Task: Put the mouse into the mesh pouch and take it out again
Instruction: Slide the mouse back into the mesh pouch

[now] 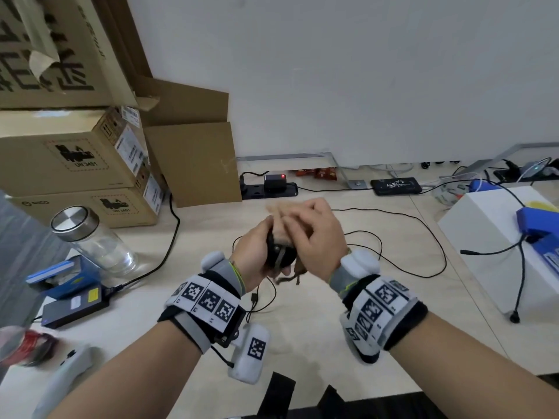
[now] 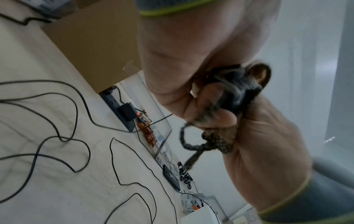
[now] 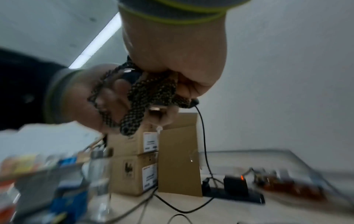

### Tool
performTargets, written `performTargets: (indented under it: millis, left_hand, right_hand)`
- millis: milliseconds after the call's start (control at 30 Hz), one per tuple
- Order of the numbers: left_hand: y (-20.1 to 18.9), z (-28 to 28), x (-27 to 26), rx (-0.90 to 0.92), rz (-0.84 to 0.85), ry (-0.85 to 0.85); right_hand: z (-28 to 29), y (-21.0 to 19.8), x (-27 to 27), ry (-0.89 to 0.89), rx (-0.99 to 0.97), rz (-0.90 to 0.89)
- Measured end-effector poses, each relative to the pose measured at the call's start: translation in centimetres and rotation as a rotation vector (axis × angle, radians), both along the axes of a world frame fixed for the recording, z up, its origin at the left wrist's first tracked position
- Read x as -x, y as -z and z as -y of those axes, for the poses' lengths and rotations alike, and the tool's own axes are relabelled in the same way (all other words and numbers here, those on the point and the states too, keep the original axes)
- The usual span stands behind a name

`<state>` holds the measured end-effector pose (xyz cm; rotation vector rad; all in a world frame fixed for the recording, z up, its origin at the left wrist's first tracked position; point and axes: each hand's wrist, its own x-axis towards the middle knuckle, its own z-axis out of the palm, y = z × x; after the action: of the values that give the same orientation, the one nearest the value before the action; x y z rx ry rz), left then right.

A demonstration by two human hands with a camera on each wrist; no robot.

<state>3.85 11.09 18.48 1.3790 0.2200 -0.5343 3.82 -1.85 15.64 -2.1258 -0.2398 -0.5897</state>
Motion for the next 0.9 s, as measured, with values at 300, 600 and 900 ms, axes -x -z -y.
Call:
performTargets:
  millis: [300,600,900]
  left_hand:
    - [-1.0,0.4,0.3,0.055,0.026,0.011]
    - [-0.6,-0.3,0.5,0.075,-0.018,0.016]
    - [-0.9,1.5,0.6,0.071,-0.011,-0.038]
  right_hand:
    - [-1.8,0.0,2.7,-0.081,0.076,0.069]
    - [3.4,-0.7,-1.6,0.233,-0.449,-0.187]
    - [1.0,-3.2,0.8,0.196,-0.458,-0.173]
